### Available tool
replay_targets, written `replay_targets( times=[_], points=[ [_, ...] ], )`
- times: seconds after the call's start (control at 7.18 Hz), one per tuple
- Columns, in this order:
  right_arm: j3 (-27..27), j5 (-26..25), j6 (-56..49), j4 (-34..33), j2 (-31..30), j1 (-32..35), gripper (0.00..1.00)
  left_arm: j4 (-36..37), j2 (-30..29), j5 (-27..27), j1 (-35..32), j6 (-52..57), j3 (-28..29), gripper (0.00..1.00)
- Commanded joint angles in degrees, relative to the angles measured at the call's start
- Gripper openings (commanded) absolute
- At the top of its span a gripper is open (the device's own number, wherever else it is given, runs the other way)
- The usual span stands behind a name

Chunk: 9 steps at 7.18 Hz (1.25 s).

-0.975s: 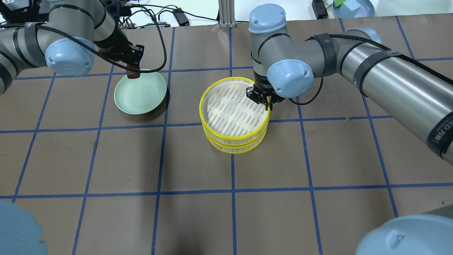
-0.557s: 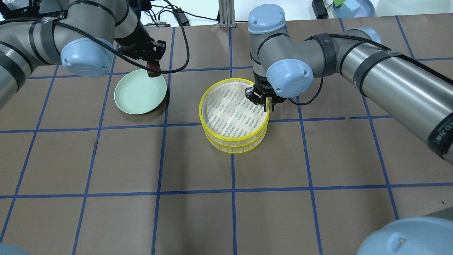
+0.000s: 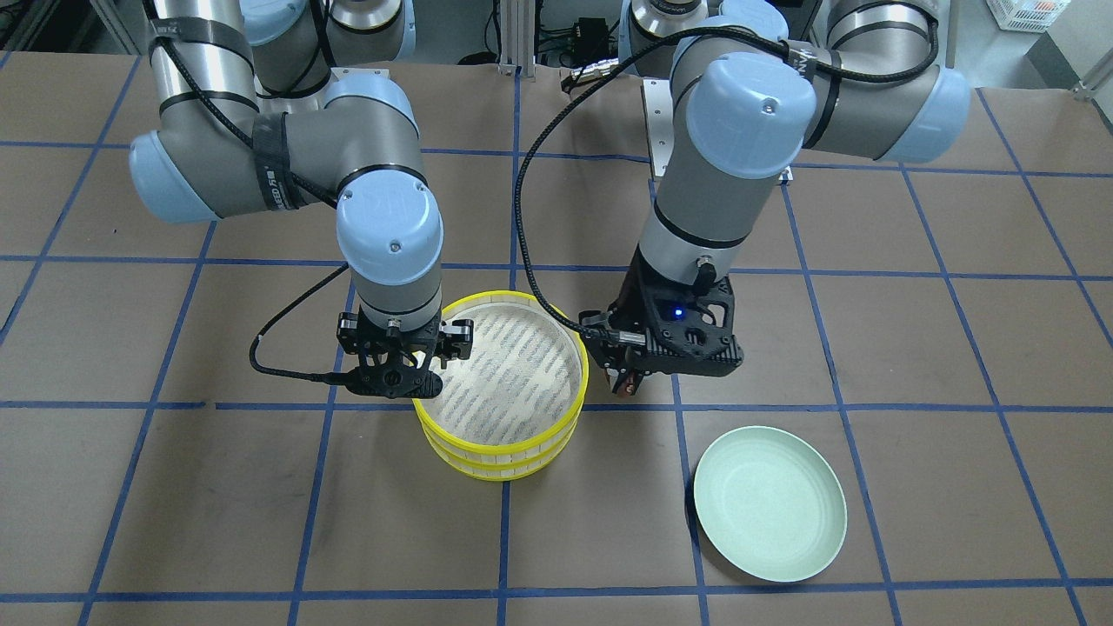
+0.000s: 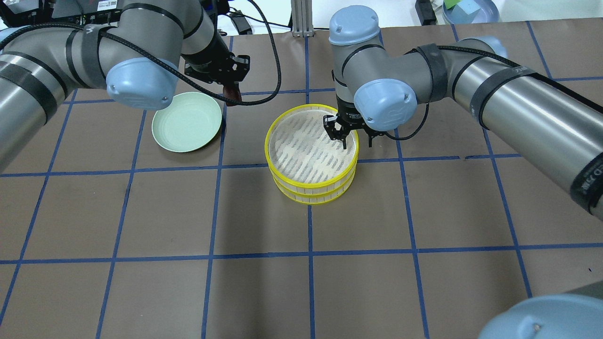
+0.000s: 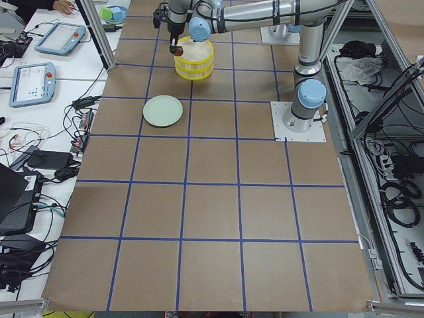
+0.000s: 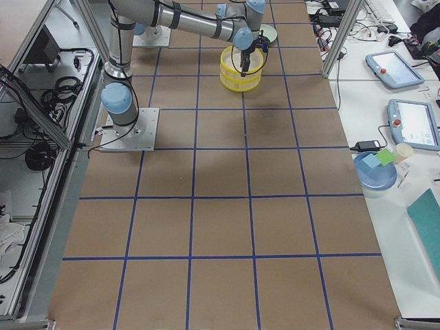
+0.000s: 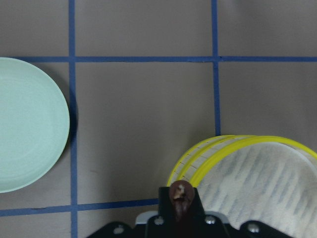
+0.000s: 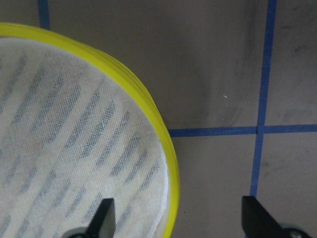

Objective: Place buns in different layers of steamer
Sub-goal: 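Place brown bun on top steamer tier with left gripper while right withdraws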

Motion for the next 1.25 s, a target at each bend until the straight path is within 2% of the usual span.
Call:
replay_targets(
  times=[0.0,0.14,0.28,0.42,0.56,0.7,0.84,0.97,1.11],
  points=[
    [-0.33,0.78,-3.67,2.32,-5.62,-3.36,1.0,0.34,-1.0,-0.71,-2.9,-1.89,-0.73,0.0],
    [-0.25,6.27,-6.21,4.95,-8.69,-7.73,1.0,0.6,-1.36,-4.8,-2.99,-1.8,-0.91,0.0],
    [-0.25,8.15,-10.15,8.11,-13.25,-10.82,1.0,0.87,-1.79,-6.67,-2.99,-1.45,-1.95,0.0],
    [-0.25,7.39,-10.8,11.62,-18.08,-11.64,1.0,2.7,-2.49,-7.21,-3.17,-1.36,-2.83,0.0],
    [-0.33,5.99,-10.98,15.05,-22.39,-11.73,1.0,5.67,-4.07,-10.43,-3.78,-1.02,-4.32,0.0],
    [-1.29,4.32,-11.07,15.87,-23.57,-11.82,1.0,9.27,-5.56,-10.81,-4.31,-1.1,-5.64,0.0],
    [-2.08,4.3,-10.63,22.32,-24.88,-11.82,1.0,9.65,-7.06,-10.82,-5.18,-1.1,-6.0,0.0],
    [-2.09,4.65,-10.54,24.82,-24.72,-11.99,1.0,9.75,-7.94,-10.64,-5.89,-1.88,-5.92,0.66],
    [-2.01,4.65,-10.98,21.1,-24.28,-11.91,1.0,9.75,-7.78,-10.55,-5.89,-2.15,-5.83,1.0]
  ],
)
